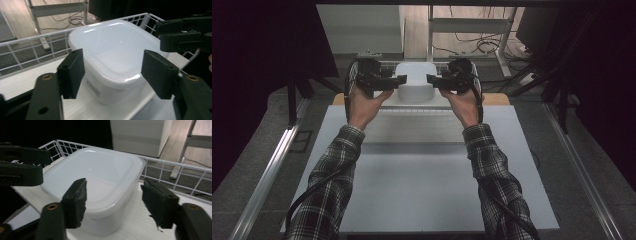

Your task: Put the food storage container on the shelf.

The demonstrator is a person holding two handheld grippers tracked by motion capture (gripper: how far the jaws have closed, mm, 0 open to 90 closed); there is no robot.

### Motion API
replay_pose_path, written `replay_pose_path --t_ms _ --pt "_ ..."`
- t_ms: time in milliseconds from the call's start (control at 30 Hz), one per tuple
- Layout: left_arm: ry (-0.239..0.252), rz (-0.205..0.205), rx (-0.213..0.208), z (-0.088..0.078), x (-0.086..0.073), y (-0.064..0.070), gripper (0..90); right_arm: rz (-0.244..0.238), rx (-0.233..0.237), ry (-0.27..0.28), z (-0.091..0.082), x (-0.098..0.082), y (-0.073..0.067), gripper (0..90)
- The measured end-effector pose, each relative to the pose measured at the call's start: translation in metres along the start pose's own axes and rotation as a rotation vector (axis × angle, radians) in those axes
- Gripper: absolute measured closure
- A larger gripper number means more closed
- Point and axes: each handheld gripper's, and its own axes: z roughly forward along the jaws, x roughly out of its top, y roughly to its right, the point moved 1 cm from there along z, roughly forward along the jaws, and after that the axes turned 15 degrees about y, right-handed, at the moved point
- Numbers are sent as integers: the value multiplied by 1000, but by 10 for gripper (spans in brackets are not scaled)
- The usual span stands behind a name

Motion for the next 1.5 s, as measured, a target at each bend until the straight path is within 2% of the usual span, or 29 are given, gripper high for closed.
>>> replay_pose_path --t_ms 33,67,167,200,333,400,467,633,767,900,1100,1500 --pt "0 0 0 0 0 0 309 7 16 0 -1 -1 1 289" --pt "-10 1 -25 -2 -2 2 289 10 30 4 -2 -1 1 262" --pt "-23 14 -47 -5 -5 5 218 2 58 12 -6 -4 0 171" --pt "-27 15 -53 -7 -7 5 184 -8 56 8 -8 -5 -2 142" --pt "-29 5 -66 -12 -13 8 147 -60 51 2 -15 -10 -7 84" --pt "-40 4 -77 -14 -17 8 125 -65 50 -3 -18 -13 -7 72" --pt "-50 25 -80 -17 -20 9 123 -67 59 -13 -21 -17 -6 56" --pt "-53 43 -99 -22 -26 14 100 -54 74 -10 -27 -21 -4 47" --pt "-62 97 -106 -28 -35 22 87 -53 86 -8 -35 -27 -5 42" --pt "-61 119 -112 -33 -42 24 76 -67 99 -14 -39 -32 -8 42" --pt "-59 133 -124 -40 -54 27 68 -87 115 -23 -44 -38 -15 42" --pt "-51 125 -166 -49 -74 35 62 -130 156 -38 -52 -51 -30 42"
